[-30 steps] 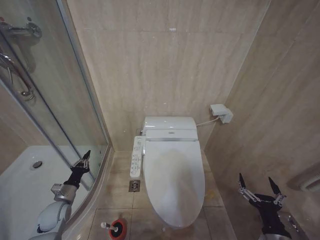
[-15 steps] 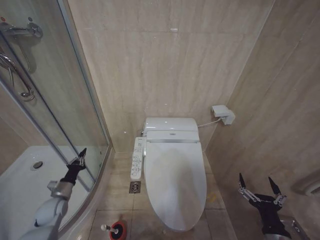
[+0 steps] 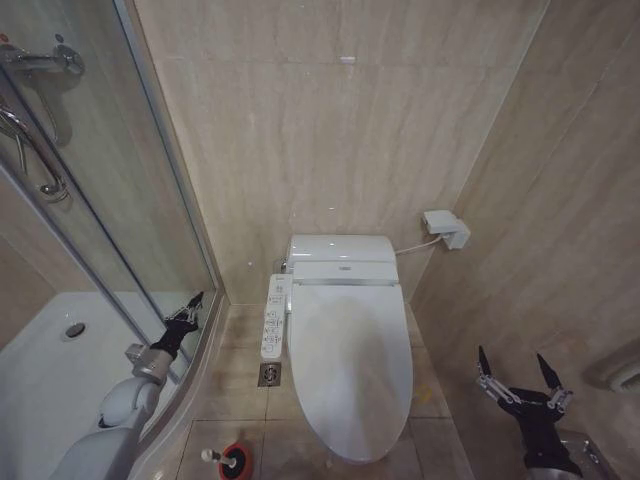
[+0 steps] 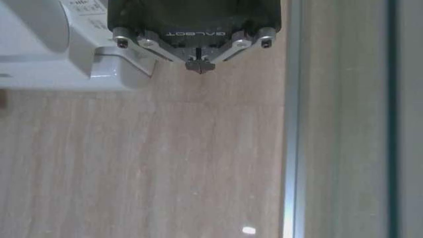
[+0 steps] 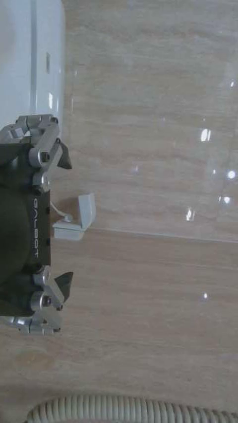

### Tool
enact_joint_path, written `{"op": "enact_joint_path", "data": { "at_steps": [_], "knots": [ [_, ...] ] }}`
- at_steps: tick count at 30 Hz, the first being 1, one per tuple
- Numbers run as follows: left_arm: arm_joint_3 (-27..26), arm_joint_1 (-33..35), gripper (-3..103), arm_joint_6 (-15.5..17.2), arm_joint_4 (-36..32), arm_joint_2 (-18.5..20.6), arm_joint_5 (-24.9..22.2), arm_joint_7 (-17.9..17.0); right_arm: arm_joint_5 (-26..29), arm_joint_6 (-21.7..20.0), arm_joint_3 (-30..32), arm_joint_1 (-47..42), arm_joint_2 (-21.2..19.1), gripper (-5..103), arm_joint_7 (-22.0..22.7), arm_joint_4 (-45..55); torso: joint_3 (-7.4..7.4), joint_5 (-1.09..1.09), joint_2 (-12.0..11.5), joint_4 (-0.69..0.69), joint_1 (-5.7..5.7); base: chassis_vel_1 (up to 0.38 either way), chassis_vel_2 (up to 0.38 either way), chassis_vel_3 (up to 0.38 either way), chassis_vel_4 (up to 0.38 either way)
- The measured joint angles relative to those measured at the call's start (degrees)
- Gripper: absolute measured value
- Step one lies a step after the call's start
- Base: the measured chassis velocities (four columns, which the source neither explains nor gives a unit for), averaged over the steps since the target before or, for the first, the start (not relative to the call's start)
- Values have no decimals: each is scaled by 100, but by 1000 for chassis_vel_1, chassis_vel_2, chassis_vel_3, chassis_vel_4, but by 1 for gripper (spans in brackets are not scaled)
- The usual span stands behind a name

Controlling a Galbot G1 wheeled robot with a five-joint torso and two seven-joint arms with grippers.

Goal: Open the toilet lid, clean the toilet bowl with a toilet brush, close the toilet lid, and flush.

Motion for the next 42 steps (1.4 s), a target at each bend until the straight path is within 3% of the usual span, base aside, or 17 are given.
{"op": "enact_joint_path", "data": {
  "at_steps": [9, 15, 23, 30, 42],
  "knots": [
    [474, -616, 0, -121, 527, 399, -113, 237, 0, 0, 0, 0, 0, 100, 0, 0, 0, 1, 0, 0, 0, 0, 0, 0, 0],
    [753, -926, 0, -170, 806, 465, -114, 277, 0, 0, 0, 0, 0, 100, 0, 0, 0, 0, 0, 0, 0, 0, 0, 0, 0],
    [1000, -1340, 0, -371, 1325, 201, -111, 348, 0, 0, 0, 0, 0, 100, 0, 0, 0, 1, 0, 0, 0, 0, 0, 0, 0],
    [1331, -1994, 0, -623, 2233, -48, -105, 578, 0, 0, 0, 0, 0, 100, 0, 0, 0, 1, 0, 0, 0, 0, 0, 0, 0],
    [1952, -2758, 0, -817, 2989, -420, -93, 786, 0, 0, 0, 0, 0, 100, 0, 0, 0, 1, 0, -1, 1, 0, 0, 0, 0]
  ]
}}
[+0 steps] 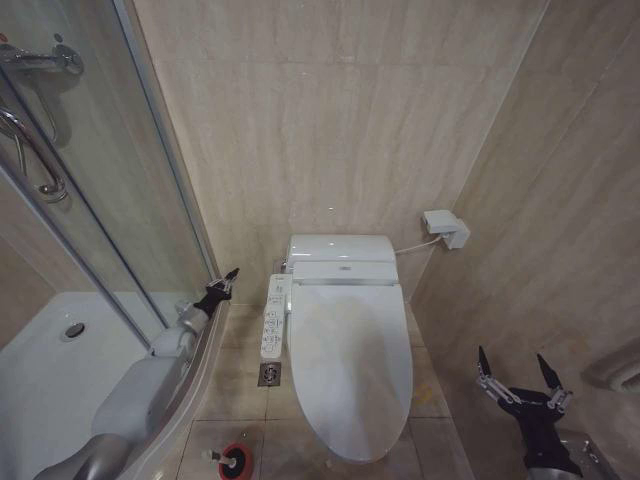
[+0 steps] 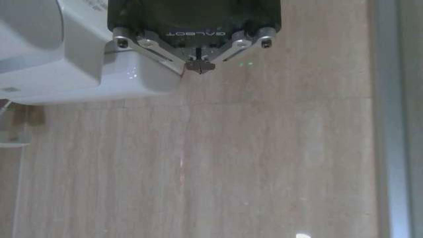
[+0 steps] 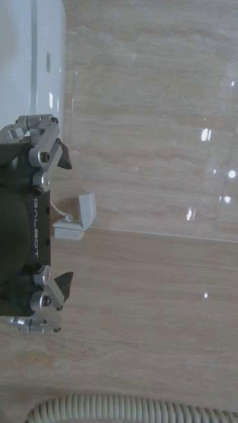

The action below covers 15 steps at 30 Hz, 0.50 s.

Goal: Open the toilet lid, clean the toilet bowl with a toilet brush, close the toilet lid, and flush.

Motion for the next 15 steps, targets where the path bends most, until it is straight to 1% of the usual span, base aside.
{"op": "enact_joint_path", "data": {
  "at_steps": [7, 15],
  "knots": [
    [174, -230, 0, -18, 158, -41, 4, 30, 0, 0, 0, 0, 0, 100, 0, 0, 0, 1, 0, 1, 0, 0, 0, 0, 0],
    [140, -130, 0, -1, 67, -30, 3, 42, 0, 0, 0, 0, 0, 100, 0, 0, -1, -1, 1, 1, -1, 0, 0, 0, 0]
  ]
}}
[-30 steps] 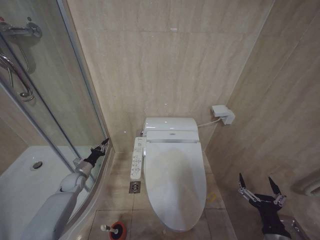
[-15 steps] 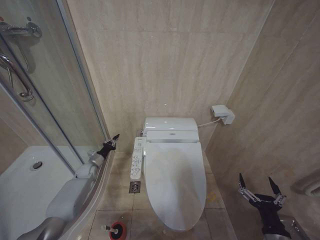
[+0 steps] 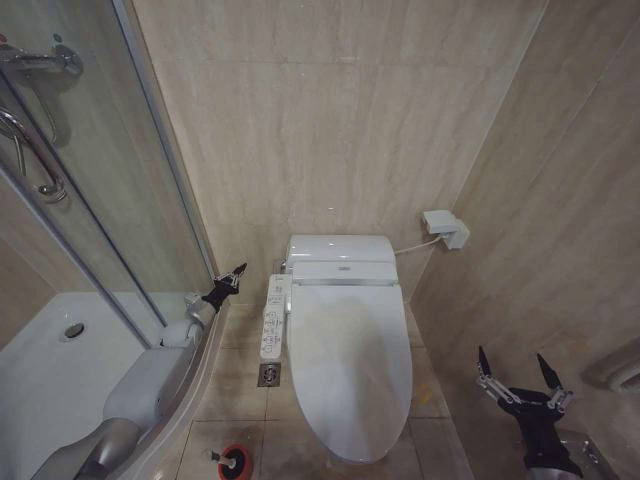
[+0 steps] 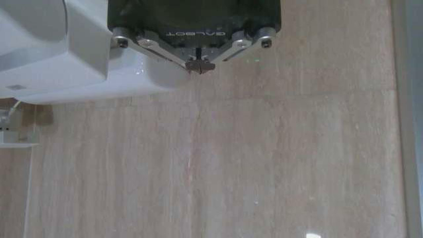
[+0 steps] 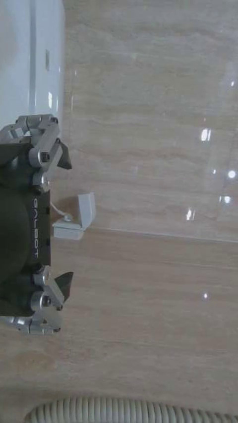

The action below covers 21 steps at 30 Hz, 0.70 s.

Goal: Open the toilet lid, clean the toilet bowl with a toilet brush, close the toilet lid, and flush.

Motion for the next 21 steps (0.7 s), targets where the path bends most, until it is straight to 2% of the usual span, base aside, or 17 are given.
{"op": "enact_joint_path", "data": {
  "at_steps": [12, 18, 21],
  "knots": [
    [-28, 73, 0, 18, -53, 64, -2, 67, 0, 0, 0, 0, 0, 100, 0, 0, 2, 0, -1, -3, 4, -114, 24, 105, -28],
    [4, 68, 0, 18, -11, 114, -1, 190, 0, 0, 0, 0, 0, 100, 0, 0, 0, 0, 0, 0, 0, -4, 4, 8, -4],
    [48, 24, 0, 0, 98, 162, 4, 378, 0, 0, 0, 0, 0, 100, 0, 0, -1, 0, 0, 0, -1, 19, -1, -15, 3]
  ]
}}
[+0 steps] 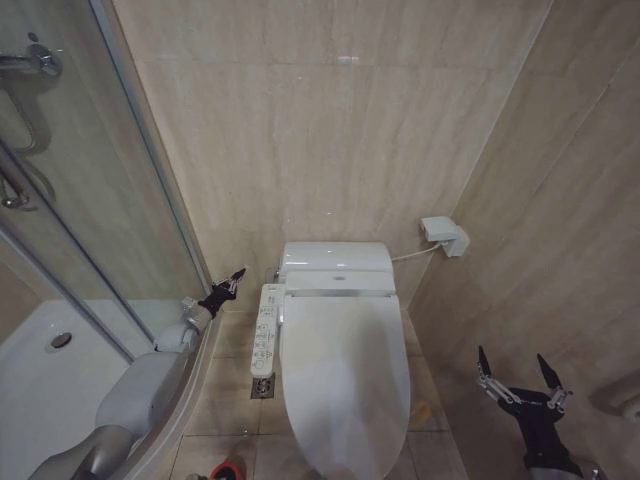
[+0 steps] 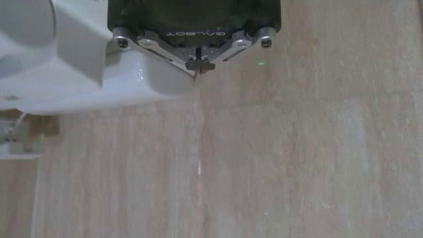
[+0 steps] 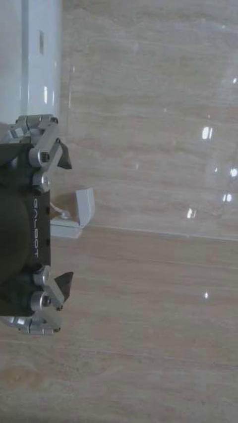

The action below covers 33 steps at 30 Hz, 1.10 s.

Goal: Open the toilet lid, clean the toilet bowl with a toilet brush, close the toilet lid, and flush.

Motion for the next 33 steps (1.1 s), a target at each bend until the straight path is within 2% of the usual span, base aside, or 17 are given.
{"op": "enact_joint_path", "data": {
  "at_steps": [10, 33],
  "knots": [
    [87, -119, 0, -129, 313, 36, 37, 328, 0, 0, 0, 0, 0, 100, 0, 0, 1, 1, 0, 0, 1, 0, 0, 0, 0],
    [119, -318, 0, -244, 750, -172, 158, 508, 0, 0, 0, 0, 0, 100, 0, 0, 2, 1, -1, 1, 3, -25, 21, 26, -17]
  ]
}}
